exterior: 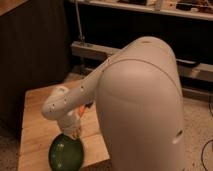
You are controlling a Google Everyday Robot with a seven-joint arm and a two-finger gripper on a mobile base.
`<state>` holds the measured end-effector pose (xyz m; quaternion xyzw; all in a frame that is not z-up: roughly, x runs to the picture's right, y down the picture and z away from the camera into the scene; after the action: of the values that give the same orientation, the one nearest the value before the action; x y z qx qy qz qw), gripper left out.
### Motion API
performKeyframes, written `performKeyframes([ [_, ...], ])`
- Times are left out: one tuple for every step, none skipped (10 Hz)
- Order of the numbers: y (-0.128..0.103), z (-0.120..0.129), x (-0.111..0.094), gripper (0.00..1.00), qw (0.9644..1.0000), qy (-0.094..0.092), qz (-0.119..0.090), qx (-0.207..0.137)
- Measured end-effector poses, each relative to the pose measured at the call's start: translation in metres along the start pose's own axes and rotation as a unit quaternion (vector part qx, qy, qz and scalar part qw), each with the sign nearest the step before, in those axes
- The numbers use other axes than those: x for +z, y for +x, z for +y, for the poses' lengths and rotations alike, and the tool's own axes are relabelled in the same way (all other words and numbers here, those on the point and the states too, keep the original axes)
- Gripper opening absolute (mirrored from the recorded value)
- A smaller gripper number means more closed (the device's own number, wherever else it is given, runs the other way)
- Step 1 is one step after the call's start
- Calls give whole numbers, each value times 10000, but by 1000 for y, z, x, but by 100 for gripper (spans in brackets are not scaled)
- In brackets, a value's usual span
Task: Drag the ceramic bowl in a circle
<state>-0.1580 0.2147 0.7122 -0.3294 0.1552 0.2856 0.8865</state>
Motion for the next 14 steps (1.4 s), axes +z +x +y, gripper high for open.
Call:
performKeyframes([
  [-19, -6, -1, 0, 9999, -92, -25, 35],
  [-36, -12, -1, 0, 9998, -181, -18, 65],
  [-54, -16, 2, 0, 9996, -263, 0, 80],
  [-68, -21, 5, 0, 9994, -332, 20, 100],
  [-77, -31, 7, 0, 9992, -358, 39, 169],
  [-82, -42, 7, 0, 9990, -372, 30, 266],
  [-83, -58, 3, 0, 9984, -376, -21, 412],
  [-78, -76, -1, 0, 9976, -377, -59, 571],
  [-66, -95, -5, 0, 9963, -405, -97, 755],
  [-54, -108, -6, 0, 9952, -416, -118, 880],
  [-37, -123, -7, 0, 9936, -441, -134, 1030],
  [-18, -136, -6, 0, 9921, -457, -117, 1166],
  [-11, -139, -4, 0, 9917, -463, -83, 1195],
  [-5, -138, -1, 0, 9922, -478, -29, 1148],
])
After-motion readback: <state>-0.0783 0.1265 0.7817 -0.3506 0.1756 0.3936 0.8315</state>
